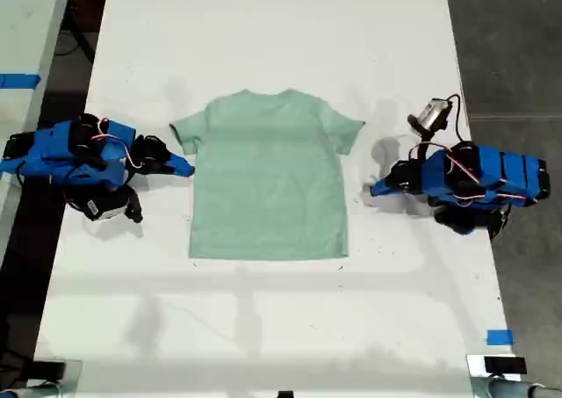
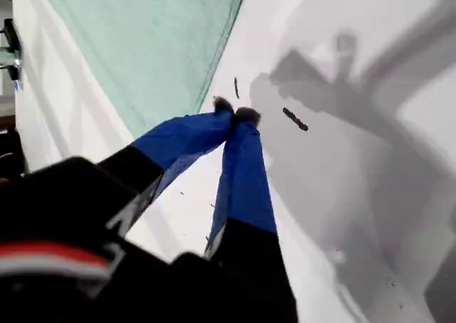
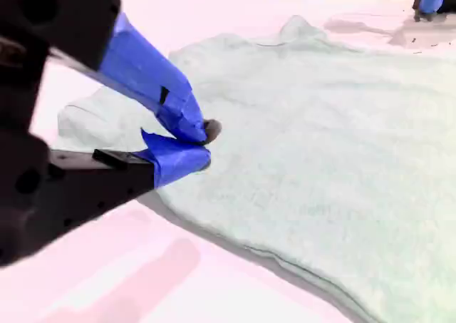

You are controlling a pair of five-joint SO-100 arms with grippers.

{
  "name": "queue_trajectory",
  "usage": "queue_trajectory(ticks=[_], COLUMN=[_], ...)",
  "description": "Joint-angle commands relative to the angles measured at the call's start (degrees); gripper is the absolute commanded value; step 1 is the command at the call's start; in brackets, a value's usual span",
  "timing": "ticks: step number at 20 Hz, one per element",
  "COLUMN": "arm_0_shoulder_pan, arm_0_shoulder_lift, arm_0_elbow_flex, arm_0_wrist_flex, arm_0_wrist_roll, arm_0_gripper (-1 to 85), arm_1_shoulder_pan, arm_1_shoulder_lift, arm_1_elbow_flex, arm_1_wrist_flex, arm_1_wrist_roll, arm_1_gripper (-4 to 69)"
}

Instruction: Fold t shirt

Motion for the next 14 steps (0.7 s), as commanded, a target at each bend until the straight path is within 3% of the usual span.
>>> queue_trajectory(ticks=[1, 14], arm_0_shoulder_pan=[-0.8, -1.1], arm_0_shoulder_lift=[0.3, 0.3], arm_0_elbow_flex=[1.1, 1.1], arm_0_wrist_flex=[-1.0, -0.8], arm_0_wrist_roll=[0.4, -1.2], arm_0_gripper=[-0.1, -0.1], arm_1_shoulder_pan=[-0.5, -0.9], arm_1_shoulder_lift=[0.6, 0.5], arm_1_elbow_flex=[2.7, 0.8], arm_1_wrist_flex=[-0.4, 1.1], arm_1_wrist_roll=[-0.6, 0.1], arm_1_gripper=[1.1, 1.1])
